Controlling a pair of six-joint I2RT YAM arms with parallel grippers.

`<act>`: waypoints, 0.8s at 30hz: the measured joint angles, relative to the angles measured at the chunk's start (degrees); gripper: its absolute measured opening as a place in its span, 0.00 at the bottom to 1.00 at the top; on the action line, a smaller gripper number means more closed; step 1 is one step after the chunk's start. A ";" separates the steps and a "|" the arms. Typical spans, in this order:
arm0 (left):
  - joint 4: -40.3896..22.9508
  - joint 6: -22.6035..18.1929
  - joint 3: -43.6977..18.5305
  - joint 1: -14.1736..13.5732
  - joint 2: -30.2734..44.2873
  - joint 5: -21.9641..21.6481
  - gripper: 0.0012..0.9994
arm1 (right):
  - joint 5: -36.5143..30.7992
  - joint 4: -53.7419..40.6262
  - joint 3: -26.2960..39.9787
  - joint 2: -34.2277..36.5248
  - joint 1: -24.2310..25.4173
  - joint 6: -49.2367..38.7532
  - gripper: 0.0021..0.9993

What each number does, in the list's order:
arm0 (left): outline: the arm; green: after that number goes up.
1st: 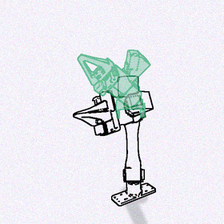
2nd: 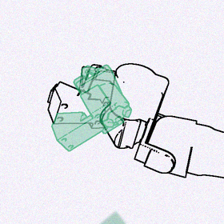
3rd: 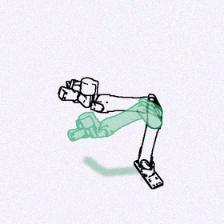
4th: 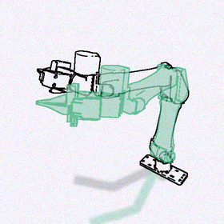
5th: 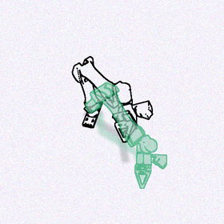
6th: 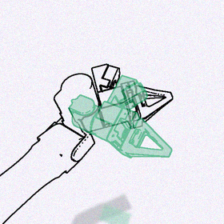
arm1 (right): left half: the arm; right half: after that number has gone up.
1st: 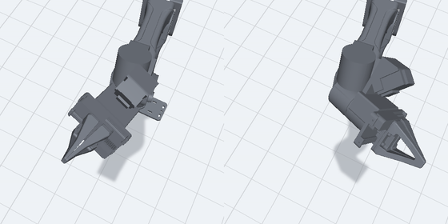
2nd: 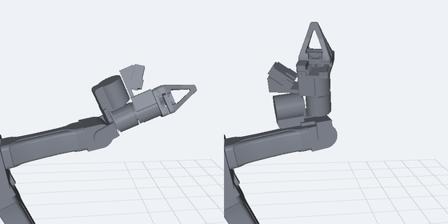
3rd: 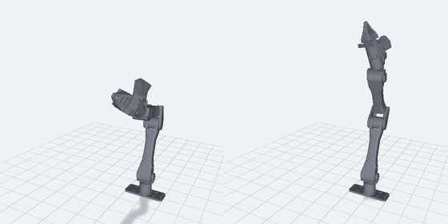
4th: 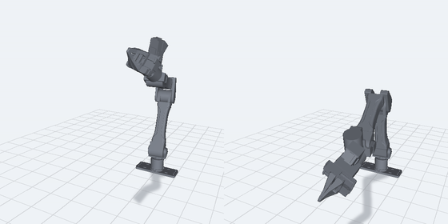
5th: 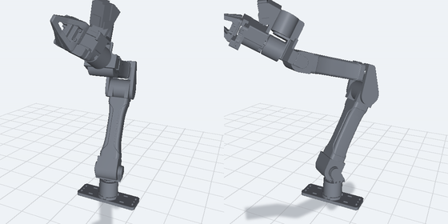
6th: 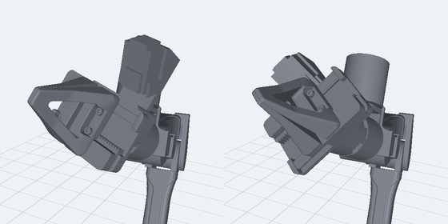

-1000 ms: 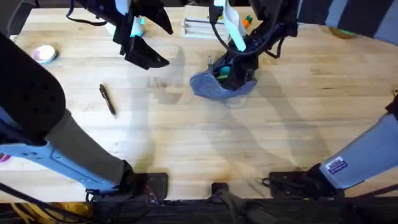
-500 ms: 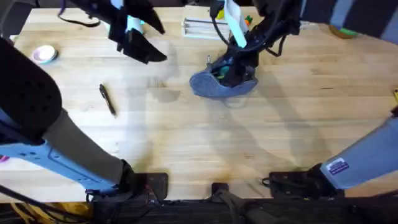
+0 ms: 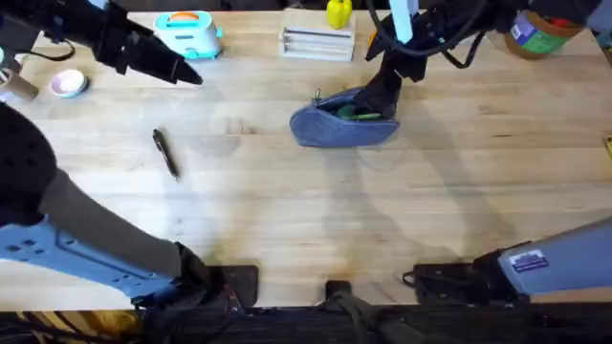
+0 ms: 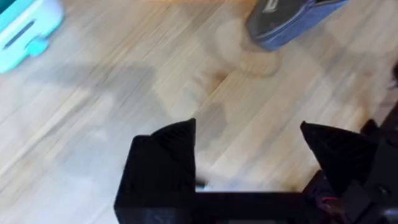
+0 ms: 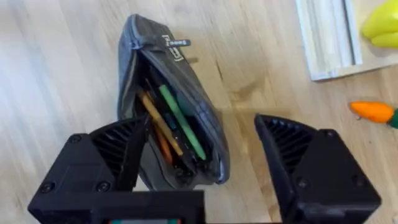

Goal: Unzip the bag, pick up the pens from the table one at a time and place them inside, then zip the bag closed.

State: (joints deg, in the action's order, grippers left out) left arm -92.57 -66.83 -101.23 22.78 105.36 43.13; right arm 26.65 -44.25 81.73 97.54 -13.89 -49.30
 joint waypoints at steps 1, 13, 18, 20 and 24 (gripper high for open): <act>0.45 1.11 0.00 0.29 -0.72 -1.73 1.00 | -0.02 0.15 0.00 -0.01 0.28 0.00 1.00; 2.09 22.92 -0.09 0.40 -20.95 -23.82 1.00 | 0.00 2.07 0.00 -0.01 0.96 0.02 1.00; 2.12 31.19 -0.36 0.40 -23.36 -32.34 1.00 | -0.01 4.89 0.08 -0.30 0.96 0.01 1.00; 2.66 32.93 -0.39 0.40 -22.99 -34.05 1.00 | -0.02 5.14 0.70 -0.53 0.96 0.00 1.00; 3.32 34.80 -0.39 0.40 -21.08 -35.08 1.00 | -0.02 5.30 2.77 -1.02 1.08 0.46 1.00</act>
State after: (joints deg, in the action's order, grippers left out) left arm -89.25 -32.03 -101.62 23.18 84.28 8.05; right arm 26.63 -38.95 84.51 96.53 -12.81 -48.84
